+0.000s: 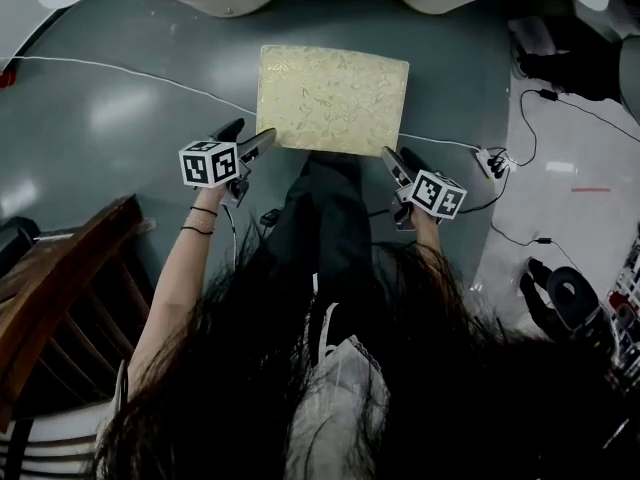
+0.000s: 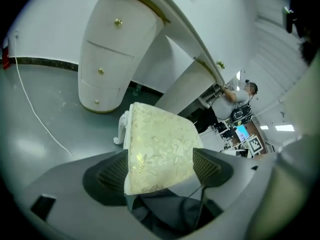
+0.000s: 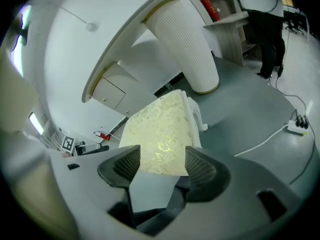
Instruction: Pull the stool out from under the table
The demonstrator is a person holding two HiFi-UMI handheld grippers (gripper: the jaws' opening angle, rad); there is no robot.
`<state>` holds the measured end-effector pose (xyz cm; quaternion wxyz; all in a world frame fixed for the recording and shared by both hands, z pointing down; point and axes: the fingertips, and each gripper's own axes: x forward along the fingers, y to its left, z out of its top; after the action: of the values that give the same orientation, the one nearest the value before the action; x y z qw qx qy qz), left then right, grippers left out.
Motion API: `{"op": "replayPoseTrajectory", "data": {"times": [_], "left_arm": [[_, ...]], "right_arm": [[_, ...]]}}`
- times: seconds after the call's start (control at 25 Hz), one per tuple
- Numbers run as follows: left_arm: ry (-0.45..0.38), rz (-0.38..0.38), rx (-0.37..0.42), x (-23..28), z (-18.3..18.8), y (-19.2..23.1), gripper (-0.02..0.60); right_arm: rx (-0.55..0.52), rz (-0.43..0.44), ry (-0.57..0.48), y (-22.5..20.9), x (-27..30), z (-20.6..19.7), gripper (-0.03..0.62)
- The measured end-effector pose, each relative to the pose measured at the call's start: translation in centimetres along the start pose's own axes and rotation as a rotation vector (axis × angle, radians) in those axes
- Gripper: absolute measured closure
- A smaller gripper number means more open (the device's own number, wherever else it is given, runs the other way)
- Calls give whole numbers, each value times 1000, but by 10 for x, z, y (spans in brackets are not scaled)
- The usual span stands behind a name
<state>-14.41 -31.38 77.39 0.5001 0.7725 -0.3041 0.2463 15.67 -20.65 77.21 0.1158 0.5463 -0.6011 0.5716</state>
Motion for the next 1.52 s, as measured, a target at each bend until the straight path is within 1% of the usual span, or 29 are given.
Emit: {"op": "replayPoseTrajectory", "data": {"times": [0.2, 0.28, 0.36, 0.44, 0.52, 0.6, 0.64, 0.68, 0.84, 0.92, 1.08, 1.24, 1.52], "left_arm": [[-96, -32, -18, -16, 42, -37, 166], [-138, -53, -19, -29, 58, -58, 166], [-210, -71, 0, -57, 80, -89, 166], [-308, -107, 28, -88, 111, -126, 167], [-378, -150, 50, -112, 135, -159, 167], [-404, -195, 68, -126, 151, -185, 167], [-403, -215, 81, -130, 156, -196, 167], [-395, -230, 102, -134, 160, -206, 167], [-339, -247, 250, -156, 163, -240, 167], [-338, -256, 297, -171, 166, -253, 167], [-351, -270, 351, -197, 165, -272, 167], [-327, -279, 399, -205, 151, -288, 169], [-293, -304, 401, -200, 119, -313, 186]], "right_arm": [[-62, 6, -57, 45, -31, 39, 309], [-76, 7, -91, 65, -49, 53, 309], [-87, 20, -131, 91, -76, 67, 310], [-98, 48, -164, 116, -102, 81, 314], [-103, 68, -186, 134, -123, 91, 333], [-107, 71, -211, 142, -137, 100, 392], [-109, 73, -224, 146, -142, 104, 411], [-110, 78, -238, 150, -147, 108, 416], [-127, 104, -285, 175, -173, 118, 430], [-145, 116, -304, 189, -186, 120, 437], [-194, 138, -323, 212, -208, 118, 445], [-247, 150, -321, 226, -227, 113, 450], [-306, 193, -317, 242, -249, 101, 456]]}}
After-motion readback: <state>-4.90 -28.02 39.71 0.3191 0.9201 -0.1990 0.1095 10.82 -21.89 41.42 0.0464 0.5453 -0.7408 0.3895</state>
